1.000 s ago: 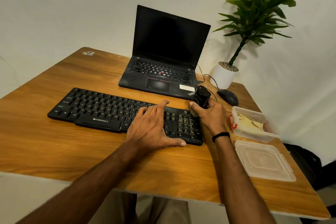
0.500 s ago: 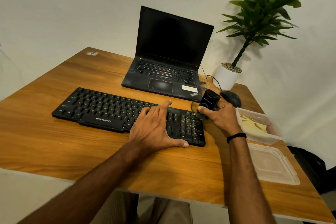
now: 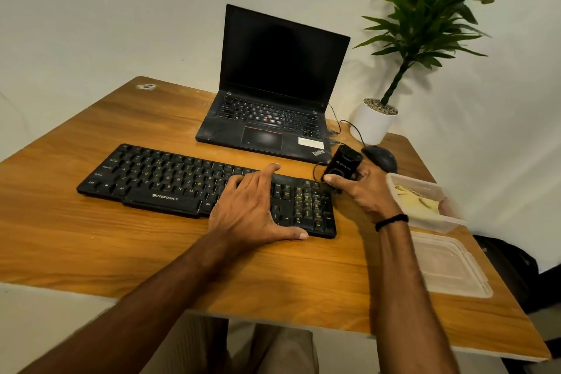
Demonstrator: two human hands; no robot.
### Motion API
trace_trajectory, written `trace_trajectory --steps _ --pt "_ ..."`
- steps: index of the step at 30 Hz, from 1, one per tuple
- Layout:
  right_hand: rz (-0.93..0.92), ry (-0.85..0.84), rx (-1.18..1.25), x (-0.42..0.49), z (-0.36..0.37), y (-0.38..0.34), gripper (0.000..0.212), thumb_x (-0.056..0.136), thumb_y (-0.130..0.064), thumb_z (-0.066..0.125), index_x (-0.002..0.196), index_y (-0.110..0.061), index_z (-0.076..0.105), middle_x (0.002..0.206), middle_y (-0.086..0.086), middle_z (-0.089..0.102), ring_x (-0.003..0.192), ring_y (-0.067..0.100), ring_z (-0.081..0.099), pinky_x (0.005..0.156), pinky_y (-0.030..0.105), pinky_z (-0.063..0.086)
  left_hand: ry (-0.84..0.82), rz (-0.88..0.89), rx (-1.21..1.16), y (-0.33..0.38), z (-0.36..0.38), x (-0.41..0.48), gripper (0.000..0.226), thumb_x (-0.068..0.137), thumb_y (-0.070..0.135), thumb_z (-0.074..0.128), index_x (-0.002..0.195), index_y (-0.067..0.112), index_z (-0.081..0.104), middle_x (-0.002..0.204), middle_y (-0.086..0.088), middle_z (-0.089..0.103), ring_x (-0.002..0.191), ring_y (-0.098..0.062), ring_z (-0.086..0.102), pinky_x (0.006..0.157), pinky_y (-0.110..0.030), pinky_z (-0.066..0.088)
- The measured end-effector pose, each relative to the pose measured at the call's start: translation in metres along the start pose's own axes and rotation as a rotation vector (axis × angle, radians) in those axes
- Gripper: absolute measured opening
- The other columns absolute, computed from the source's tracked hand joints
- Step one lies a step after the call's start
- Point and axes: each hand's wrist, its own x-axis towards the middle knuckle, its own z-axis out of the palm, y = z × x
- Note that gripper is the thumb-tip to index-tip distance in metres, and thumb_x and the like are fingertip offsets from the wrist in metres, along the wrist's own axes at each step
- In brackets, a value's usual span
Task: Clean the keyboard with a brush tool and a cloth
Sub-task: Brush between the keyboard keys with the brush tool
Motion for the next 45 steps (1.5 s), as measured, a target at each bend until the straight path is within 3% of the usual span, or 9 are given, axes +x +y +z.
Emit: trace_trajectory --steps 5,10,16,25,31,35,40,43,45 --pt "0.005 -0.079 0.070 -0.003 0.035 -0.014 0.045 0.075 -0.022 0.083 0.115 -0.011 0.067 0.107 0.002 0.072 0.098 0.016 0.069 0.070 0.018 0.054 -0.001 -0.004 -0.023 0.000 0.000 0.000 0.139 0.055 0.109 0.043 0.159 0.022 0.011 0.149 -0.003 0.048 0.135 -0.017 0.046 0.121 -0.041 0.025" --pt "0.007 0.070 0.050 0.000 0.003 -0.001 0.038 0.074 -0.028 0.084 0.107 -0.027 0.067 0.106 -0.003 0.072 0.102 0.012 0.068 0.088 0.033 0.056 -0.003 -0.001 0.003 0.000 -0.001 0.001 0.141 0.056 0.109 0.041 0.160 0.019 0.011 0.151 -0.004 0.046 0.137 -0.019 0.045 0.122 -0.042 0.025" --pt "-0.016 -0.019 0.095 -0.004 0.046 -0.021 0.033 0.074 -0.020 0.085 0.104 -0.014 0.070 0.095 -0.001 0.074 0.085 0.007 0.072 0.066 0.017 0.054 -0.001 0.001 -0.014 0.001 0.000 0.001 0.140 0.056 0.109 0.042 0.160 0.019 0.013 0.151 -0.003 0.046 0.137 -0.018 0.045 0.122 -0.041 0.024" --pt "0.013 0.010 0.024 0.026 0.053 -0.031 0.033 0.074 -0.028 0.085 0.099 -0.022 0.065 0.099 0.001 0.073 0.092 0.015 0.071 0.084 0.038 0.060 -0.020 -0.025 -0.015 0.002 -0.003 0.002 0.142 0.053 0.109 0.043 0.159 0.020 0.010 0.153 -0.001 0.044 0.139 -0.016 0.043 0.123 -0.043 0.023" --pt "0.012 -0.402 0.072 0.020 0.031 -0.026 0.058 0.068 -0.022 0.085 0.120 -0.008 0.064 0.114 0.009 0.072 0.106 0.024 0.069 0.092 0.044 0.056 -0.010 -0.028 -0.015 -0.001 -0.001 0.003 0.143 0.053 0.108 0.046 0.160 0.019 0.012 0.154 0.000 0.043 0.140 -0.016 0.042 0.121 -0.039 0.020" --pt "-0.069 -0.182 -0.049 0.027 0.028 -0.023 0.054 0.073 -0.029 0.084 0.122 -0.019 0.065 0.117 0.000 0.070 0.111 0.016 0.066 0.095 0.043 0.055 -0.007 -0.057 -0.036 -0.005 -0.001 0.007 0.141 0.051 0.107 0.048 0.158 0.022 0.015 0.149 -0.001 0.048 0.137 -0.017 0.046 0.123 -0.041 0.021" --pt "-0.098 -0.506 0.011 0.020 0.026 -0.027 0.037 0.079 -0.009 0.079 0.114 -0.009 0.068 0.115 0.008 0.071 0.110 0.024 0.067 0.093 0.042 0.055 -0.022 -0.072 -0.033 -0.004 -0.001 0.009 0.140 0.050 0.107 0.049 0.156 0.023 0.017 0.147 -0.001 0.050 0.135 -0.018 0.048 0.122 -0.042 0.023" --pt "-0.079 -0.208 -0.079 0.023 0.029 -0.028 0.044 0.077 -0.022 0.082 0.118 -0.014 0.067 0.113 0.002 0.070 0.110 0.019 0.066 0.091 0.037 0.056 -0.015 -0.076 -0.038 -0.005 -0.001 0.009 0.140 0.049 0.107 0.051 0.156 0.023 0.018 0.147 -0.001 0.050 0.135 -0.018 0.048 0.123 -0.044 0.024" --pt "-0.057 -0.241 -0.020 0.024 0.026 -0.027 0.043 0.077 -0.018 0.081 0.117 -0.012 0.067 0.115 0.002 0.071 0.111 0.018 0.066 0.093 0.040 0.056 -0.023 -0.077 -0.030 -0.004 -0.001 0.008 0.140 0.049 0.107 0.051 0.157 0.023 0.017 0.148 -0.001 0.050 0.136 -0.018 0.047 0.123 -0.045 0.024"
